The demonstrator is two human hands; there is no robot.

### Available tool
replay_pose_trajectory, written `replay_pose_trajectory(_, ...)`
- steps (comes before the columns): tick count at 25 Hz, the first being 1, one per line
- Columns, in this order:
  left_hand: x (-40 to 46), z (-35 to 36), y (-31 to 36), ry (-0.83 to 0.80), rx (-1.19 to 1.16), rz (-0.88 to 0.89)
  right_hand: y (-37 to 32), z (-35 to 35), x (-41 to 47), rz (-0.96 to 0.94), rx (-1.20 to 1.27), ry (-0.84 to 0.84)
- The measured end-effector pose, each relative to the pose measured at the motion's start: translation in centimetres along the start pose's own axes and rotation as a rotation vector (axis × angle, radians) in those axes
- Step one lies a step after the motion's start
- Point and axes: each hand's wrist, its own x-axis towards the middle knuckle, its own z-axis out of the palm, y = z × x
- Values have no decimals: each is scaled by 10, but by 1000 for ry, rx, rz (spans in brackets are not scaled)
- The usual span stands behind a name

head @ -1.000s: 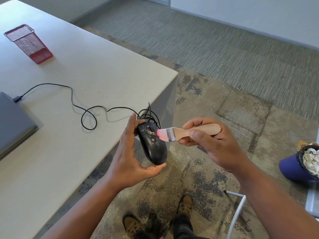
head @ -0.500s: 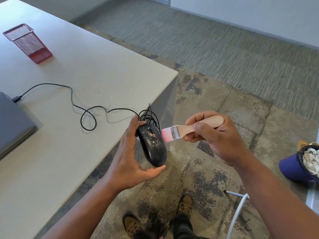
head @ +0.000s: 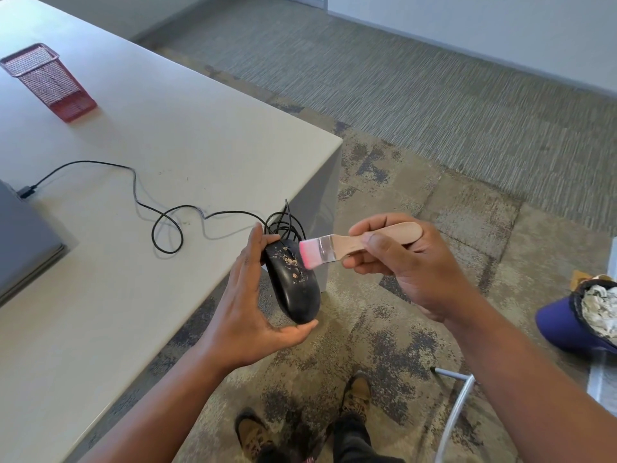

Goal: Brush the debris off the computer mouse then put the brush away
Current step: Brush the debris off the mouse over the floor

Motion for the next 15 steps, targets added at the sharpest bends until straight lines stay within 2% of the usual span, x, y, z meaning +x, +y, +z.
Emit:
replay_pose_trajectory(5,2,-1,-2,3,12,-6,-4,2,-2,31,7,-5)
replay_pose_trajectory(9,3,0,-1,-4,9,-7,0,6,4,-17,9,14)
replay_pose_trajectory(12,4,-1,-2,-7,18,-9,1,9,6,38,-42,-11)
replay_pose_trajectory(15,2,-2,-5,-20,25,-13,-6,2,8,60,-50,45)
